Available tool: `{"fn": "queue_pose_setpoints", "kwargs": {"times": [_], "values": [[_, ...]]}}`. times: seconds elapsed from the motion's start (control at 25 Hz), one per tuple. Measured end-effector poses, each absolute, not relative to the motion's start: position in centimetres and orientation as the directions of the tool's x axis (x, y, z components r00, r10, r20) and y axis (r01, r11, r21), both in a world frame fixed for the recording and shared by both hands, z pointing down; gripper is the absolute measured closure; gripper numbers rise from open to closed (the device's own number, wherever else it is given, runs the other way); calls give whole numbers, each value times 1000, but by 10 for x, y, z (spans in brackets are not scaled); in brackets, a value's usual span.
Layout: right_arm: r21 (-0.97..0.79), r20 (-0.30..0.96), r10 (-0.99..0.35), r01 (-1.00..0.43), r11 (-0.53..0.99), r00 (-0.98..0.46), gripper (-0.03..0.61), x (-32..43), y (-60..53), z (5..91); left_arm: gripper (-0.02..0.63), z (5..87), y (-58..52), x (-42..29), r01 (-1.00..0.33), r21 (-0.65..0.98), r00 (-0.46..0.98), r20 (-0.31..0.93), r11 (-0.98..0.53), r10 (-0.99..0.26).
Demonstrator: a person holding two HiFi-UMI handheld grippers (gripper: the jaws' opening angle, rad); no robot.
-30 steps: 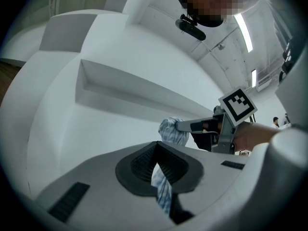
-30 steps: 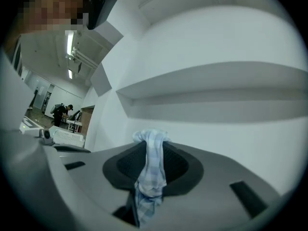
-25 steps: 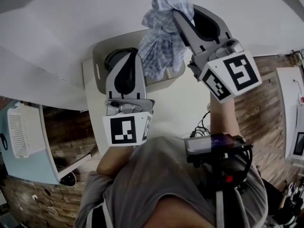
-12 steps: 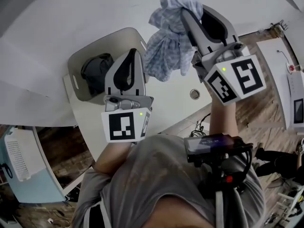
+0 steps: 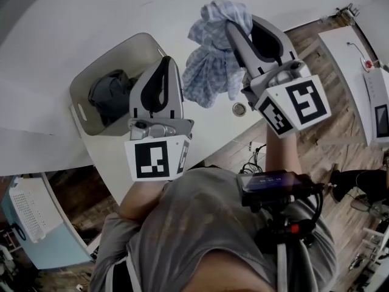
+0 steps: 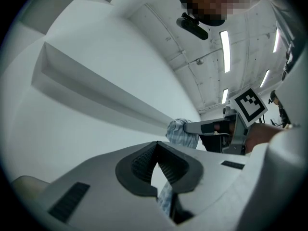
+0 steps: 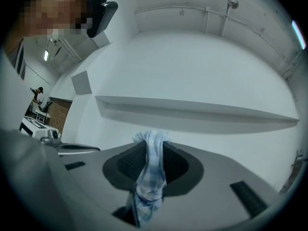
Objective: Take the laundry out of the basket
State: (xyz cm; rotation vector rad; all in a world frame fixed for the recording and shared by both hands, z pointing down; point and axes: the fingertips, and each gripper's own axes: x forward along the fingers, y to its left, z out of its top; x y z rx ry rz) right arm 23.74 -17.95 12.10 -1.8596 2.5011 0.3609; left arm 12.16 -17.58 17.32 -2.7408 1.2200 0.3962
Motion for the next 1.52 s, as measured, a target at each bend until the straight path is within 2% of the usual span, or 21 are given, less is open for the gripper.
{"fn": "queue_pose_setpoints", "kwargs": {"times": [0.24,0.6,1.0,1.32,1.52], "values": [[144,-88,-951,-948,283,-297,483,246,-185,153,606,171,-180,132,-743,0,645,-267,-669,-716],[82,-2,-936,-932,352,-353,482,234,-189,238,606,196,-186,131,-773,-4,622,-205,-635,-756],[6,91,-932,-936,353,-351,479,227,-195,336,606,207,-194,124,-793,-41,605,-172,-608,-777],[-36,196,-905,-925,377,-377,460,213,-212,415,606,248,-210,123,-794,-43,607,-67,-606,-792],[-82,260,-877,-915,396,-403,448,205,-205,442,606,251,-204,122,-801,-50,598,-48,-596,-800]]}}
